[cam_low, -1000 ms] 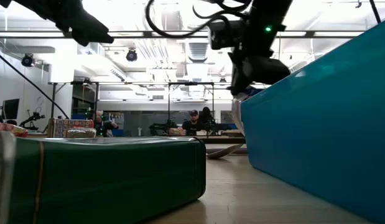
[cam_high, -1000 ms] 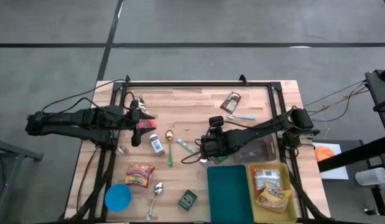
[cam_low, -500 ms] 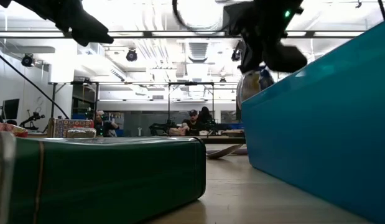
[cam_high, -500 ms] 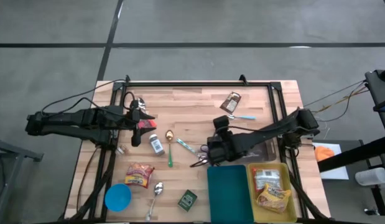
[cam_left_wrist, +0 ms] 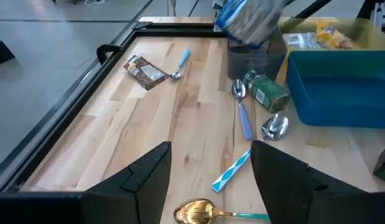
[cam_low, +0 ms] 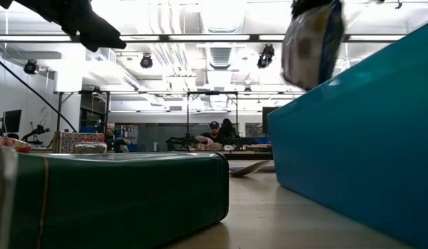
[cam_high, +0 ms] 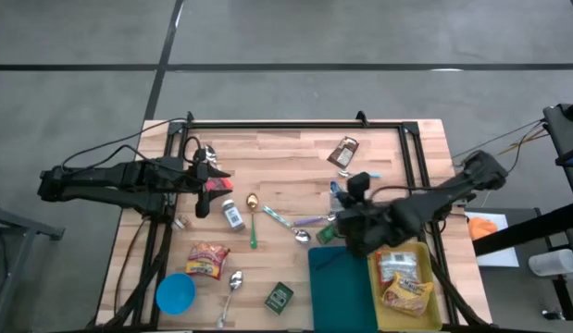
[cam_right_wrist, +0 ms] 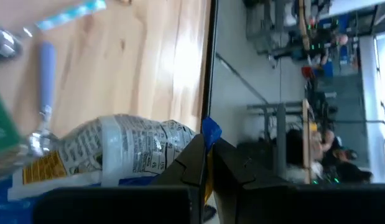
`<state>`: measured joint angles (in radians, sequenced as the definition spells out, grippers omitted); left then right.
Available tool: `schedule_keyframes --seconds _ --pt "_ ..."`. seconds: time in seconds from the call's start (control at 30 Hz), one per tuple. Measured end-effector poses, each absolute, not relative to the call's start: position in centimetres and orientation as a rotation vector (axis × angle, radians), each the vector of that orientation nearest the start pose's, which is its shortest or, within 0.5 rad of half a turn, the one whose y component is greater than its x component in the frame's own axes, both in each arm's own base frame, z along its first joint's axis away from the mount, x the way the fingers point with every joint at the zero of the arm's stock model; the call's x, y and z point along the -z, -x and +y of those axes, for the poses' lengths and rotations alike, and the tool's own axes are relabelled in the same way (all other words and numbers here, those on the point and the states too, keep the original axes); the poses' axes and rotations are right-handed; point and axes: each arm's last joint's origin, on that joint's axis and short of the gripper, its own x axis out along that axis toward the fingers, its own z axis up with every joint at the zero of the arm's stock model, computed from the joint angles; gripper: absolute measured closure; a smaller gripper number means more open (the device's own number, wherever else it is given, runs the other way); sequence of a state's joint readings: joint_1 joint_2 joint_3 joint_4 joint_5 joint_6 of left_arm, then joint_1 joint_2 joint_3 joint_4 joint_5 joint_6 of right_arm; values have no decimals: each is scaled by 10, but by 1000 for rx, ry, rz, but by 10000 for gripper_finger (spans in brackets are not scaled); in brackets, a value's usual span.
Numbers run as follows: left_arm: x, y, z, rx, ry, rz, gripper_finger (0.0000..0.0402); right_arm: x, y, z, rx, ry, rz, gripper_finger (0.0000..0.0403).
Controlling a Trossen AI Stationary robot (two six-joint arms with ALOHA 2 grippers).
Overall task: Pick & Place Food Item
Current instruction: Put the blue noodle pack into the yellow bin
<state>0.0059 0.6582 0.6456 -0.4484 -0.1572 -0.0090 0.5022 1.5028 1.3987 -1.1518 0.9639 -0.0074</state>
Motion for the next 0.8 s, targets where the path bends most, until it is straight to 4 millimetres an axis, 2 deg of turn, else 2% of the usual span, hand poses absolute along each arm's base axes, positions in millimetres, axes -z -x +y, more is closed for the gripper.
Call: schedule_keyframes --seconds 0.2,0.43,0.8 --pt "-279 -143 5 -162 -26 460 180 -345 -217 128 310 673 822 390" --pt "-279 -143 5 -162 -26 460 180 -364 -176 145 160 493 750 390" --pt "-279 -143 5 -162 -26 460 180 -404 -140 165 28 -52 806 390"
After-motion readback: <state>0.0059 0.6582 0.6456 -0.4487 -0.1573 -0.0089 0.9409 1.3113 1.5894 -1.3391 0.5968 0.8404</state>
